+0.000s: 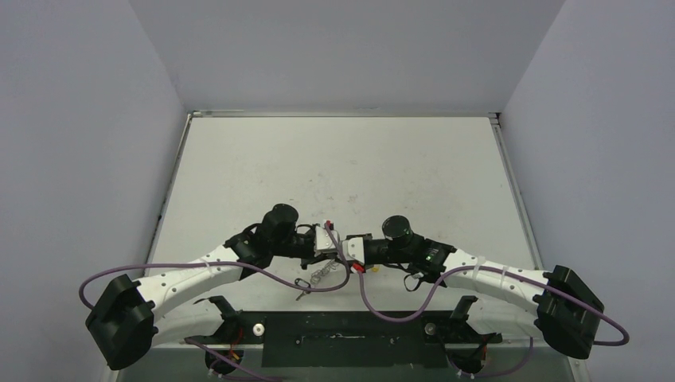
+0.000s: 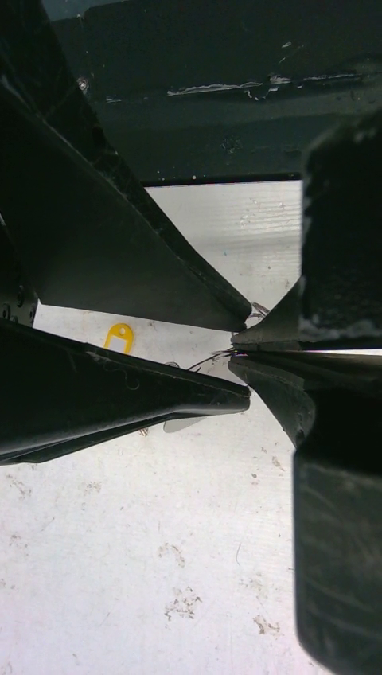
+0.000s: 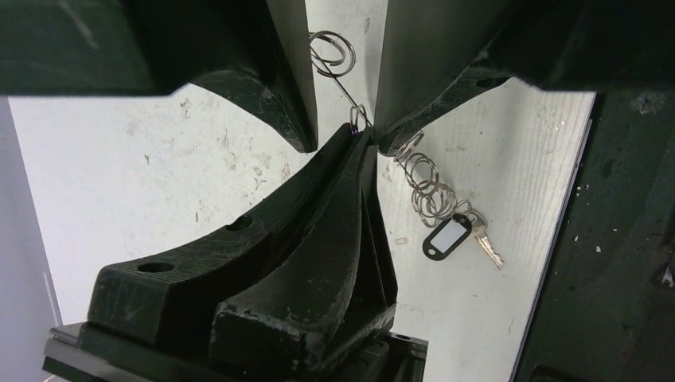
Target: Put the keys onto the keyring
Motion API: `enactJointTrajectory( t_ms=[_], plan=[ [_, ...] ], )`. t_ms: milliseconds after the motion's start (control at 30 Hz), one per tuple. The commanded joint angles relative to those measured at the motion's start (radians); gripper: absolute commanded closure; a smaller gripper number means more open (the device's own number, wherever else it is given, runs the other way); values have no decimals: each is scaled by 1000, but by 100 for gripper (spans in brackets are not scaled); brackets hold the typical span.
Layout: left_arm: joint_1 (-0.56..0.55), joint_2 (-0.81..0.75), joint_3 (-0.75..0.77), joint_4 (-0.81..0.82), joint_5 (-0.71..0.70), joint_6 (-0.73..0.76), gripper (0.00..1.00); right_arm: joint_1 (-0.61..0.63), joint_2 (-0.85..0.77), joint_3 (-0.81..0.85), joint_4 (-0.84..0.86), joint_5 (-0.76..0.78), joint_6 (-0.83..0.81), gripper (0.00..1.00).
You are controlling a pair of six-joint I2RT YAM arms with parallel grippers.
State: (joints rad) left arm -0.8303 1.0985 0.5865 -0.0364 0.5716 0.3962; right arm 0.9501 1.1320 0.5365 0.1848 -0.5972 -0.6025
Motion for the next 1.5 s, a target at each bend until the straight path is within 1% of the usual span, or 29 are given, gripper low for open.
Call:
enactJointTrajectory(
  t_ms=[0, 200, 433, 467, 600, 700, 900, 1033, 1167, 1267, 1467],
  plan=[
    [-21, 15, 53, 9, -58, -6, 100, 31, 43, 41, -92, 52, -61, 67],
    [-22, 19, 60, 12, -50, -2, 100, 33, 101, 75, -160, 60, -105, 70],
    [-27, 20, 59, 23, -42, 10, 100, 40, 154, 98, -169, 40, -137, 70],
    [-28, 20, 59, 23, -43, 10, 100, 39, 154, 103, -174, 39, -137, 72],
    [-28, 23, 63, 1, -58, 19, 100, 8, 61, 47, -43, 41, -45, 72],
    [-29, 22, 59, -8, -74, 20, 100, -32, -37, 20, -2, 17, 3, 69],
    [-31, 22, 57, -4, -80, 20, 100, -86, -194, 16, -52, -2, 26, 65],
    [-33, 20, 55, 2, -79, 21, 100, -96, -234, 16, -104, -24, 12, 65],
    [-33, 13, 52, 6, -71, 26, 100, -94, -203, 27, -172, -59, -32, 66],
    [-33, 1, 48, 10, -64, 33, 100, -88, -163, 29, -180, -78, -50, 66],
    [-36, -13, 41, 4, -61, 48, 100, -37, -58, 68, -226, -67, -109, 67]
  ],
)
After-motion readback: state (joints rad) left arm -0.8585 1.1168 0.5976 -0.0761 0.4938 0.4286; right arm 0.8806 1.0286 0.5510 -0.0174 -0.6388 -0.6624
